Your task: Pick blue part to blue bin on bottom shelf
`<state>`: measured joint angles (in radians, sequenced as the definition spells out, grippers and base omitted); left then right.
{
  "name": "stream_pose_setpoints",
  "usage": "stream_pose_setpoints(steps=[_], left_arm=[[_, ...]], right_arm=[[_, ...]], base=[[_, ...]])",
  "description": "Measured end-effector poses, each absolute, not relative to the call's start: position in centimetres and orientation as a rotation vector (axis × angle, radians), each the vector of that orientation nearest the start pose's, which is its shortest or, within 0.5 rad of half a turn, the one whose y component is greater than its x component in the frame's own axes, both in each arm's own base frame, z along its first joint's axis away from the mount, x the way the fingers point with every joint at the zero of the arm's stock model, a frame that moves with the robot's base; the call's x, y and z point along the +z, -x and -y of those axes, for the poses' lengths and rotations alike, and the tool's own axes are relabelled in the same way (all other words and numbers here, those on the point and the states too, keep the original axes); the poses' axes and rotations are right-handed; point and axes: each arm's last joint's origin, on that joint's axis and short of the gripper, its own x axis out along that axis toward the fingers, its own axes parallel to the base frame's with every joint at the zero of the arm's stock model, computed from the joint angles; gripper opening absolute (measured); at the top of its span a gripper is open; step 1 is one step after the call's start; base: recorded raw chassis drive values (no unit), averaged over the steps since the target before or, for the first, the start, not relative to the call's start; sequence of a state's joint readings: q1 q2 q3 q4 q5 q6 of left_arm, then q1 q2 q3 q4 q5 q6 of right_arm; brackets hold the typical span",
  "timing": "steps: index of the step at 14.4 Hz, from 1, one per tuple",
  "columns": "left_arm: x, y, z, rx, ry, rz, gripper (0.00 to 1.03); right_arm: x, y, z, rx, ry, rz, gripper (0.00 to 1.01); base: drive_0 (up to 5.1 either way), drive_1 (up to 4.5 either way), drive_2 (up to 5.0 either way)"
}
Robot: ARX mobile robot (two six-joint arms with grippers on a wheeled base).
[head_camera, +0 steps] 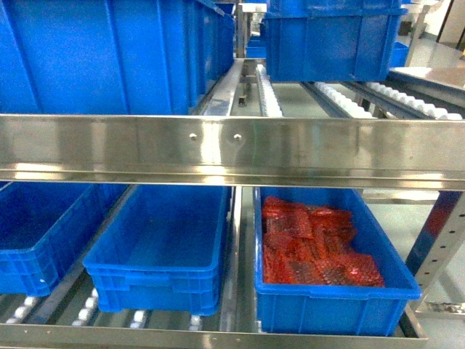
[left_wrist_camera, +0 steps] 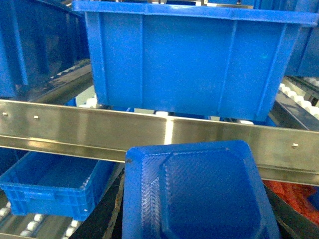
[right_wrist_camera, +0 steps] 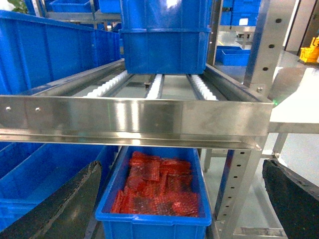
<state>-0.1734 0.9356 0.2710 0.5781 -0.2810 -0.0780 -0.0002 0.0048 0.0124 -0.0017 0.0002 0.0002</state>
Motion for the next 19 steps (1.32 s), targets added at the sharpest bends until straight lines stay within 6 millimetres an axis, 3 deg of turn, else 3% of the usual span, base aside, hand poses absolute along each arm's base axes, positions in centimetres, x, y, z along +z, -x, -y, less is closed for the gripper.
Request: stream_pose_setpoints(steps=[19], left_arm=[[20.42,-18.68,2.46,0.110,0.059,-0.079,0.44]], right_arm=[[16.71,-9.72,0.00,0.000,0.000,0.005,0.98]], base=[[0.0,0.00,0.0]])
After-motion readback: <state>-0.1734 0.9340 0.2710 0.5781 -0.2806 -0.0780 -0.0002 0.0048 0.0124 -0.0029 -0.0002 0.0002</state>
